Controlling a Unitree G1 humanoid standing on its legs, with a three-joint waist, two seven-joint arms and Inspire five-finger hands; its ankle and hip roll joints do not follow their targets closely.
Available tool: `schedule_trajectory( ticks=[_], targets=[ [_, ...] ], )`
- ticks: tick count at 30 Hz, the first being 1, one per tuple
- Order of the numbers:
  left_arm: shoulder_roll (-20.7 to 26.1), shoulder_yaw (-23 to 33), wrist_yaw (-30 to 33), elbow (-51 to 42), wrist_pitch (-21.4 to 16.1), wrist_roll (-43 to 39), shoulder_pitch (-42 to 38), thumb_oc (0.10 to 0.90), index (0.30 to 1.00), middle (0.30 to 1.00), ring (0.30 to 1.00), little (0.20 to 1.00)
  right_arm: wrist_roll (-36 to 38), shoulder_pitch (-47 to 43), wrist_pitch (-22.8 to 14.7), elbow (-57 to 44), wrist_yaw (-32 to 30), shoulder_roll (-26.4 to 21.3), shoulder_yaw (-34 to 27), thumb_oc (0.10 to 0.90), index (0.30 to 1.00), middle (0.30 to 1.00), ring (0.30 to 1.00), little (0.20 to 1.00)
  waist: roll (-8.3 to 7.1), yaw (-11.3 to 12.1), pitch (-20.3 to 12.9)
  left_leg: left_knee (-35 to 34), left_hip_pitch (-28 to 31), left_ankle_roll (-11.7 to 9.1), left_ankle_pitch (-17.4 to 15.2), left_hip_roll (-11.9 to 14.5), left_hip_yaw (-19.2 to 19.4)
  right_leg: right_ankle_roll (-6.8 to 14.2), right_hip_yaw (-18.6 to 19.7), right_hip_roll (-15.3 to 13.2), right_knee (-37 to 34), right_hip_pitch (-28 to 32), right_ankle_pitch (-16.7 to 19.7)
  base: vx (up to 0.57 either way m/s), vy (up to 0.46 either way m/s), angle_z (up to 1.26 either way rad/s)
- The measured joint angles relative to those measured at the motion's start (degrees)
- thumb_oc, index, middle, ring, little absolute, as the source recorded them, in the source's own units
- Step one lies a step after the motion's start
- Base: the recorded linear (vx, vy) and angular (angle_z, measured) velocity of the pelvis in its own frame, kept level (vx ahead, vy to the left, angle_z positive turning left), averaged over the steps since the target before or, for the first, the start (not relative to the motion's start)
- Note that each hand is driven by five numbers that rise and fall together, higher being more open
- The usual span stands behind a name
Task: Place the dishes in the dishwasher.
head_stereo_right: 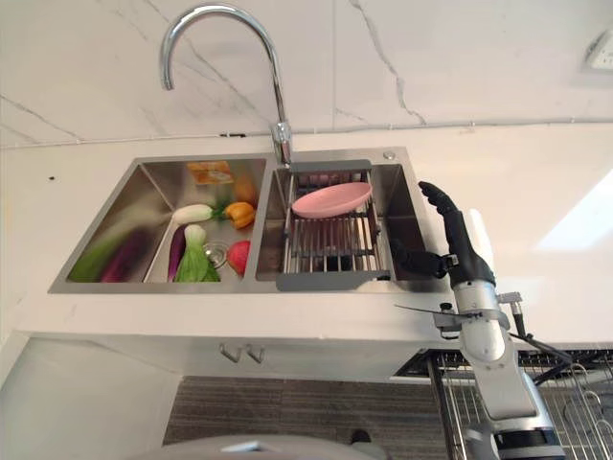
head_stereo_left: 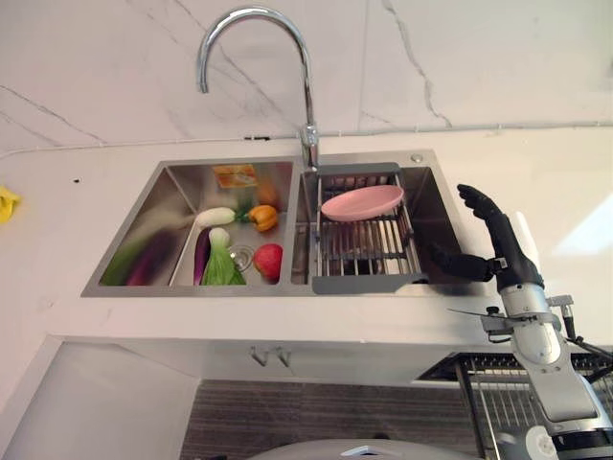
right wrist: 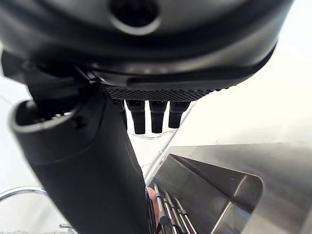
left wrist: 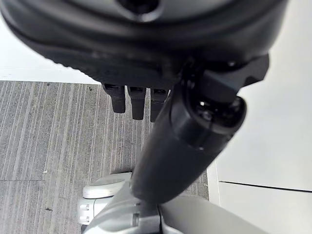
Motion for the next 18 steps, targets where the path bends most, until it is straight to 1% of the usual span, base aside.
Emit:
schedule_trajectory(
  ticks=[3,5,6,8,9,10,13,14,16,18],
  targets=[
    [0.2,0.0,-0.4,-0.1,-0.6,1.5,0.0,0.8,0.9,0.9,0.9,0.9,-3.7,-5.0,-0.1,3.0,-0.1,-4.0,0.5,0.8,0.9,0.9,0.9,0.9,0.06,0.5,-0.1,0.0,-0.3,-0.1,0.1,0.0,-1.1,0.0,-0.8,0.1,0.0,0.3,0.0,0.0,-0.042,0.18],
    [0.3,-0.9,-0.6,-0.2,-0.7,1.5,-0.1,0.8,0.9,0.9,0.9,0.9,-5.7,-8.6,0.0,6.4,-0.2,-8.6,1.7,0.8,0.9,0.9,0.9,0.9,0.04,1.0,-0.2,0.0,-0.8,-0.3,0.0,-0.1,-1.9,0.1,-1.9,0.0,0.0,0.2,-0.1,0.02,-0.03,0.28],
    [0.5,-1.1,-0.7,-0.3,-0.9,1.5,-0.2,0.8,0.9,0.9,0.9,0.9,-6.3,-10.7,0.0,8.0,-0.3,-10.8,2.2,0.8,0.9,0.9,0.9,0.9,0.17,1.4,-0.3,0.0,-1.2,-0.8,-0.1,-0.3,-2.6,0.1,-2.4,0.0,0.0,0.2,-0.1,0.03,-0.026,0.28],
    [0.5,-1.1,-0.7,-0.3,-0.9,1.5,-0.2,0.8,0.9,0.9,0.9,0.9,-6.8,-11.2,0.0,8.0,-0.3,-10.8,2.2,0.8,0.9,0.9,0.9,0.9,0.16,1.6,-0.3,0.0,-1.3,-1.0,-0.2,-0.3,-2.6,0.2,-2.5,0.0,0.0,0.2,-0.1,0.04,-0.018,0.13],
    [0.6,-1.3,-0.8,0.1,-1.4,1.5,0.0,0.8,0.9,0.9,0.9,0.9,-8.5,-14.5,0.0,9.8,-0.1,-13.8,5.5,0.8,0.9,0.9,0.9,0.9,0.09,2.3,-0.3,0.0,-1.6,-1.2,-0.4,-0.5,-2.8,0.7,-3.0,-0.3,0.0,0.1,-0.7,0.03,-0.007,0.12],
    [0.6,-1.4,-0.9,0.2,-1.5,1.5,-0.1,0.8,0.9,0.9,0.9,0.9,-9.2,-15.4,-0.1,10.4,-0.1,-15.0,6.7,0.8,0.9,0.9,0.9,0.9,0.14,2.4,-0.4,0.0,-1.8,-1.3,-0.4,-0.7,-3.0,0.8,-3.1,-0.4,0.0,0.1,-0.9,0.02,-0.006,0.18],
    [0.6,-1.6,-1.1,0.1,-1.7,1.5,-0.2,0.8,0.9,0.9,0.9,0.9,-10.3,-17.2,-0.4,12.1,0.5,-16.9,9.5,0.8,0.9,0.9,0.9,0.9,0.13,2.8,-0.4,0.0,-2.0,-1.4,-0.8,-0.8,-3.7,1.1,-3.7,-0.7,-0.1,0.1,-1.0,0.01,-0.002,0.14],
    [0.7,-1.6,-1.3,0.2,-1.9,1.4,0.1,0.8,0.9,0.9,0.9,0.9,-10.3,-18.1,-0.7,13.1,0.8,-17.0,11.2,0.8,0.9,0.9,0.9,0.9,-0.08,3.3,-0.6,0.0,-2.5,-1.4,-1.1,-1.0,-4.0,1.1,-4.0,-0.9,-0.1,-0.1,-1.0,0.01,-0.002,0.09],
    [1.0,-2.2,-1.7,0.8,-1.8,1.4,0.4,0.8,0.9,0.9,0.9,0.9,-10.3,-20.7,-1.4,16.4,1.7,-17.5,15.2,0.8,0.9,0.9,0.9,0.9,-0.51,3.3,-1.4,-0.1,-3.0,-1.3,-1.0,-1.2,-4.1,1.2,-4.1,-1.2,-0.1,-0.5,-0.9,0.0,0.002,0.04],
    [1.2,-2.2,-2.0,1.3,-1.9,1.4,0.6,0.8,0.9,0.9,0.9,0.9,-10.3,-22.0,-1.6,18.6,2.7,-18.2,18.3,0.8,0.9,0.9,0.9,0.9,-0.85,3.8,-1.7,-0.1,-3.2,-1.1,-1.0,-1.5,-4.3,1.3,-4.5,-1.5,-0.2,-0.6,-0.9,0.0,0.001,0.08]
  ],
)
